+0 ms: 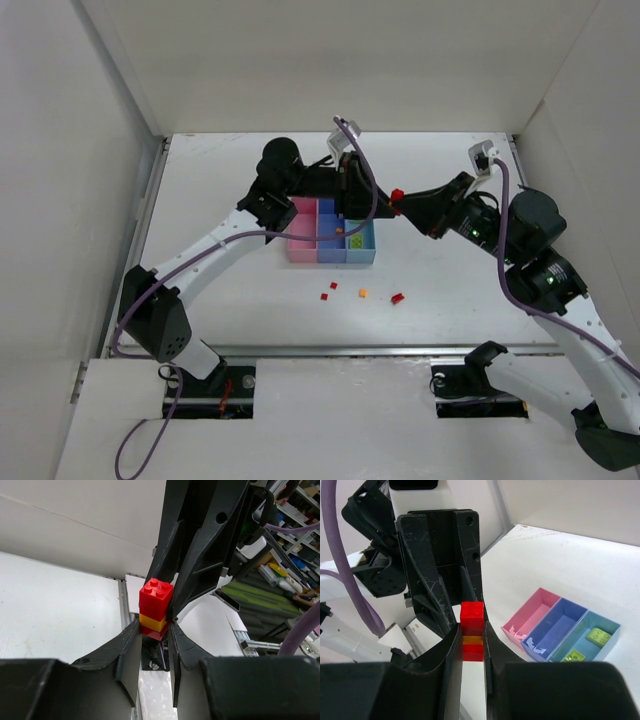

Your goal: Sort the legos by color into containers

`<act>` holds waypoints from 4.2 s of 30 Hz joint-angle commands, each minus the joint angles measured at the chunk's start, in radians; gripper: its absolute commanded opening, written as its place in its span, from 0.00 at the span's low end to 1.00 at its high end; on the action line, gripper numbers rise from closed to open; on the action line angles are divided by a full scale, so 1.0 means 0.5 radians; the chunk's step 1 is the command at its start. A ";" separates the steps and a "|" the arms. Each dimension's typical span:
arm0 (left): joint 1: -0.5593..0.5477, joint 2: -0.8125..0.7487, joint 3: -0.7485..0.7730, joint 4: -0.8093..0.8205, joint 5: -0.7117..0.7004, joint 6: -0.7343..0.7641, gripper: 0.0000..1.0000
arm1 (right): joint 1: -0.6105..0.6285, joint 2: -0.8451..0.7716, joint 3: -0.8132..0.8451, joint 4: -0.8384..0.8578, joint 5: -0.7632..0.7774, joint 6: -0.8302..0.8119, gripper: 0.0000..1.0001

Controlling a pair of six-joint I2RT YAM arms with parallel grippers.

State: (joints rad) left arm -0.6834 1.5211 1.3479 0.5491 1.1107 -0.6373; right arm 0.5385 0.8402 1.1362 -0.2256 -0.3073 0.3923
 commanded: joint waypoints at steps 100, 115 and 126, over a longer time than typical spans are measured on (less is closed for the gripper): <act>0.161 0.072 0.050 -1.620 -1.856 1.897 0.00 | 0.003 -0.017 -0.199 -0.159 0.921 -0.064 0.00; 0.455 -0.146 -0.079 -1.549 -2.175 1.873 0.00 | 0.003 -0.036 -0.199 -0.178 0.921 -0.064 0.00; 0.716 -0.336 -0.244 -1.549 -2.194 1.790 0.00 | 0.003 -0.054 -0.199 -0.159 0.885 -0.064 0.00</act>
State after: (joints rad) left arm -0.3229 1.3895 1.2491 -0.2508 0.0154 0.2844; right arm 0.5442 0.8291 1.0325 -0.3504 0.1520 0.3553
